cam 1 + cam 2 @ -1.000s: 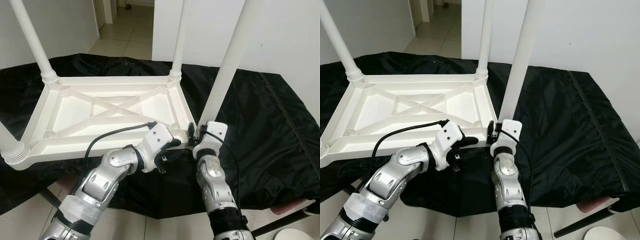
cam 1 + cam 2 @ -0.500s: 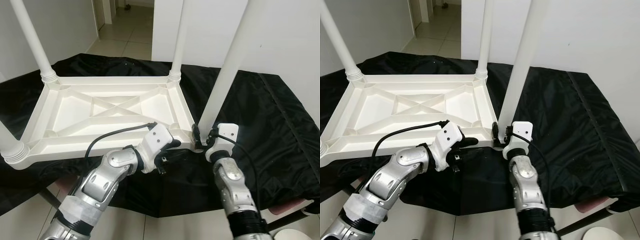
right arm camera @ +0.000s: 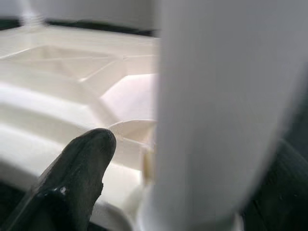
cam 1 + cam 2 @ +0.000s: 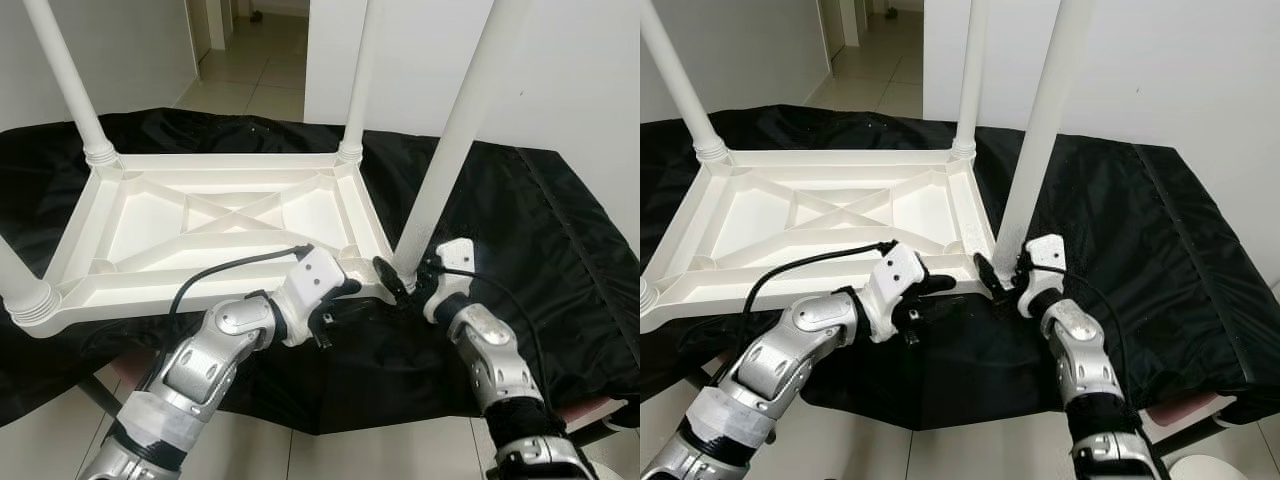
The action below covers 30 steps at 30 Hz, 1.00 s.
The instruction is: Building children table
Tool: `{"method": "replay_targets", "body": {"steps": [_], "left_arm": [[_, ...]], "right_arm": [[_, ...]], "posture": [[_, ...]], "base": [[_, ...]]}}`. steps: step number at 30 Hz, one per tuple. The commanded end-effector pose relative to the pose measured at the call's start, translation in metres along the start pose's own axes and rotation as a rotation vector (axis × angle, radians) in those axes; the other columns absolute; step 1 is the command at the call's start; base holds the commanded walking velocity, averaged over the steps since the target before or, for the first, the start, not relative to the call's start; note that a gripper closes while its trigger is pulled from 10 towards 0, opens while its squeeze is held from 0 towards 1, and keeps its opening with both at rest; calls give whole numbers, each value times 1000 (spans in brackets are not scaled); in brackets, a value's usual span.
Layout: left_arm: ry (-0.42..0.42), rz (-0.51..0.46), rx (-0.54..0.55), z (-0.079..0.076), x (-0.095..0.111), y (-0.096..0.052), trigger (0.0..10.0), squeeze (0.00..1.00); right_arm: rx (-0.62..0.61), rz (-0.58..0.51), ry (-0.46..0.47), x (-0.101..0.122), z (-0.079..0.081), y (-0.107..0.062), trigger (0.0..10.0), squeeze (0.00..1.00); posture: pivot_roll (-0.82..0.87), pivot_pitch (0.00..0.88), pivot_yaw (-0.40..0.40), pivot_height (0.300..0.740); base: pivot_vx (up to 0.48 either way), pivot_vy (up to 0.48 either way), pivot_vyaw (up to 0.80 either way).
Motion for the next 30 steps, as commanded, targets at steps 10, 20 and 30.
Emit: {"method": "replay_targets", "body": {"steps": [10,20,30], "left_arm": [[22,-1,6,5,5,-1,10000,0],[22,-1,20,7,5,-4,10000,0],[23,-1,20,6,4,-3,10000,0]], "right_arm": [[135,70,-95,-3,-9,14,1922,0],[174,105,-63,-14,-11,9,0,0],[-4,114,27,-17,-18,11,10000,0]], "posture": [[53,0,-32,740],[64,0,-34,740],[57,0,-31,740]], "base": [[0,0,0],[0,0,0],[0,0,0]]}}
Point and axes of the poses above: a point about 5 cm out from each wrist's last joint towards the gripper, its own y axis pointing out of the wrist towards the gripper, its own x axis along the axis of the wrist's last joint, z = x × y, the point moved 3 cm from there along y, pointing out of the wrist towards the gripper, and after that the axes turned 9 degrees about -y, right-handed, at the moved point
